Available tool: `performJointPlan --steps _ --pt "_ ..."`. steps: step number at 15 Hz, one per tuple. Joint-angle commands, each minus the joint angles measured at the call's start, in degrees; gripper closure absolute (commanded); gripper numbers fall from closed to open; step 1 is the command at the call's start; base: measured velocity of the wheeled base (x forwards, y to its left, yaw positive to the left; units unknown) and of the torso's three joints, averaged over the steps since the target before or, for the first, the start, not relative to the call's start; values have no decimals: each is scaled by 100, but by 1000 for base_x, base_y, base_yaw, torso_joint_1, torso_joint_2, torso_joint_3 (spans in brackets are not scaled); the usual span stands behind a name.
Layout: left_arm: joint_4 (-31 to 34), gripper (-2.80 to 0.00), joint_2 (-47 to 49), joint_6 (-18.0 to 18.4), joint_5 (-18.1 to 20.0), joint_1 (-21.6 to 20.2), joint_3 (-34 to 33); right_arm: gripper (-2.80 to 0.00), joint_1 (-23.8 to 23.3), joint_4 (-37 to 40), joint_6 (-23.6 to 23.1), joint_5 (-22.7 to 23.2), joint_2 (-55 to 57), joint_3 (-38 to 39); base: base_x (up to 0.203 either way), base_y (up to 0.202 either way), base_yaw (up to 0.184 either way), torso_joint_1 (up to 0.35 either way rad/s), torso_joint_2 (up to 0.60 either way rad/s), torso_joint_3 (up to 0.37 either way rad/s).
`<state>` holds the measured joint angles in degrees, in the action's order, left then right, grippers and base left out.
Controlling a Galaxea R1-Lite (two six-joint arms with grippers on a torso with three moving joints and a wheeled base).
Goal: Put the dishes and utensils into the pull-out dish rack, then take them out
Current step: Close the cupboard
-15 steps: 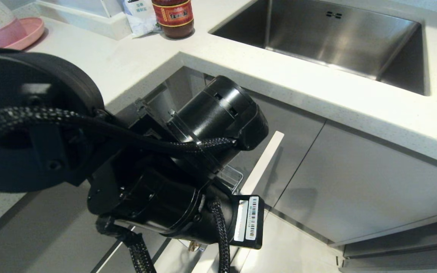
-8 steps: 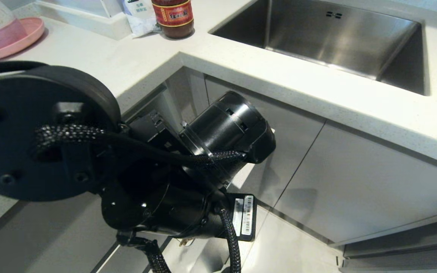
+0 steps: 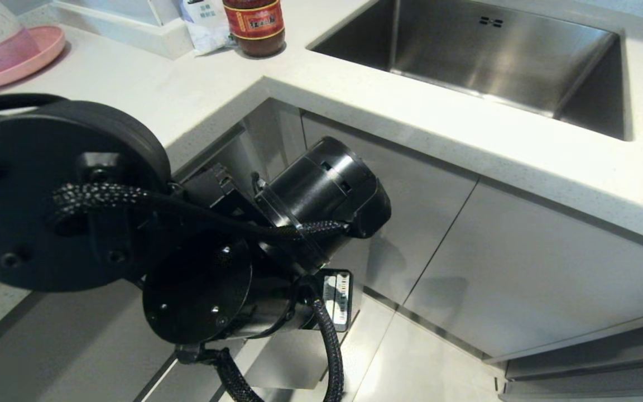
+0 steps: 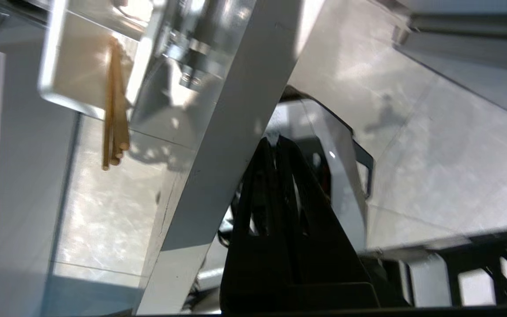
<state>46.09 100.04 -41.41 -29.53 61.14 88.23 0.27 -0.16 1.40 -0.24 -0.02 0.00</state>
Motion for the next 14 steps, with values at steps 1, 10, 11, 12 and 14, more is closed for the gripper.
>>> performJointPlan --steps 1,10,11,12,14 --pt "31 0 -35 -21 -284 -126 -29 0 8 -2 0 -2 -24 9 0 0 0 0 0 0" --pt "3 0 -192 363 -829 -1054 -58 0 8 -2 0 -2 -15 9 0 0 0 0 0 0" --pt "0 0 -195 405 -835 -1153 -67 0 4 -2 0 -2 -17 9 0 0 0 0 0 0" --pt "-4 0 -195 479 -835 -1292 -68 0 3 -2 0 -2 -17 9 0 0 0 0 0 0" --pt "-13 0 -207 568 -843 -1463 -60 0 8 -2 0 -2 -17 9 0 0 0 0 0 0"
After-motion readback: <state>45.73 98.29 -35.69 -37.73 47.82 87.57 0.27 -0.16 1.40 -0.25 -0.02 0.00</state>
